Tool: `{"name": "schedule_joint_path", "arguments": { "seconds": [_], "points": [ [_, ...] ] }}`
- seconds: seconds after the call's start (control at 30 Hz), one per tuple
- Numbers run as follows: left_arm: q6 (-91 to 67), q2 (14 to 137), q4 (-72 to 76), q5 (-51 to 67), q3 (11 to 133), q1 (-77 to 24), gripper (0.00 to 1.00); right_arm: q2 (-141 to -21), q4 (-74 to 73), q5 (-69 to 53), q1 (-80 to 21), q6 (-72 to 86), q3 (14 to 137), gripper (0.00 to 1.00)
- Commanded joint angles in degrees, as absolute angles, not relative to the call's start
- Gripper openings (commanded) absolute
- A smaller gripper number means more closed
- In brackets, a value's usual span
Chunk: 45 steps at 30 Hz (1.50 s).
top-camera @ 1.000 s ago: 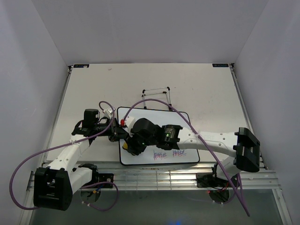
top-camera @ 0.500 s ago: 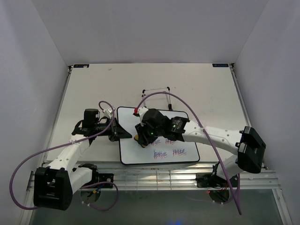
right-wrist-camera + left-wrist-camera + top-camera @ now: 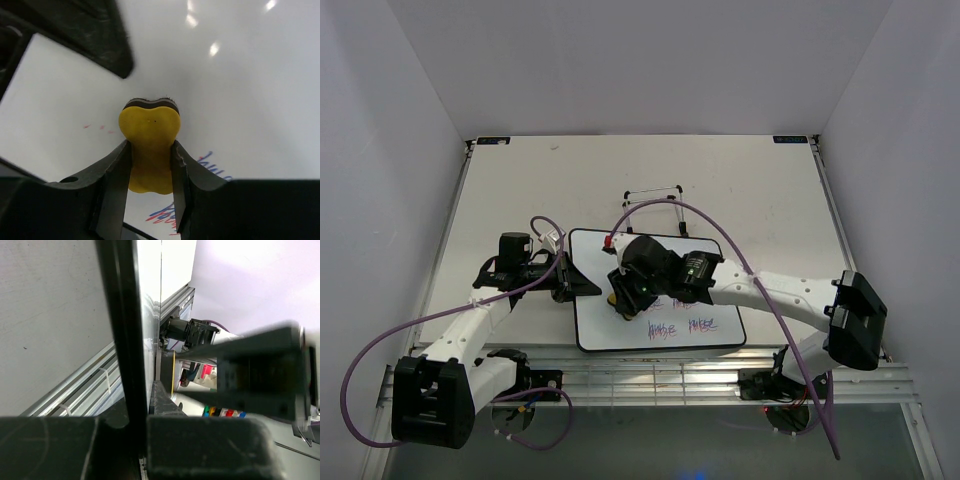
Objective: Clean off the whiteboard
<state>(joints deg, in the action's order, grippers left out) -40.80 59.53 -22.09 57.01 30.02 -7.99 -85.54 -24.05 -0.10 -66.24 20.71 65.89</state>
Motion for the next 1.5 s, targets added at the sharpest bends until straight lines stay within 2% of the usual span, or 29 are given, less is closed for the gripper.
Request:
{"name": "schedule_joint_path", "arguments": {
  "seconds": [0.0,0.17,0.33,0.47,0.7,0.8,1.0,1.27,1.37,1.47],
  "points": [
    [-33.9,58.5,-18.9,47.6,30.5,-8.1,0.00,-86.0,-23.6,-7.4,-70.5,20.5,67.7,0.08],
    [-34.1,58.8,-18.5,47.6,30.4,-8.1,0.00,-87.5,-19.8,-10.8,-73.1,20.6,69.3,0.08],
    [-34.1,58.9,-18.5,47.9,30.4,-8.1,0.00,-88.1,-21.6,-5.4,-72.3,20.3,69.2,0.08],
    [-34.0,59.2,-18.3,48.6,30.3,-8.2,0.00,-84.3,-24.2,-1.0,-67.8,21.3,64.2,0.08],
    [-33.8,60.2,-17.6,50.8,30.1,-8.2,0.00,-74.3,-26.2,1.6,-56.5,22.4,46.0,0.08],
    [-33.9,60.2,-17.6,50.9,30.1,-8.2,0.00,-71.3,-26.7,1.3,-54.0,22.5,43.1,0.08],
    [-34.0,60.5,-17.2,50.7,29.9,-8.1,0.00,-71.8,-23.4,-4.5,-56.2,23.4,47.0,0.08],
    [-34.1,60.0,-17.3,50.6,29.9,-8.2,0.00,-80.0,-12.9,-8.9,-66.4,22.6,58.3,0.08],
    [-34.0,59.6,-17.5,50.5,30.0,-8.2,0.00,-81.6,-13.9,-5.3,-65.9,22.4,59.5,0.08],
    [-34.1,59.3,-17.6,50.5,30.0,-8.1,0.00,-79.6,-13.8,-6.7,-61.7,23.3,54.5,0.08]
  ]
}}
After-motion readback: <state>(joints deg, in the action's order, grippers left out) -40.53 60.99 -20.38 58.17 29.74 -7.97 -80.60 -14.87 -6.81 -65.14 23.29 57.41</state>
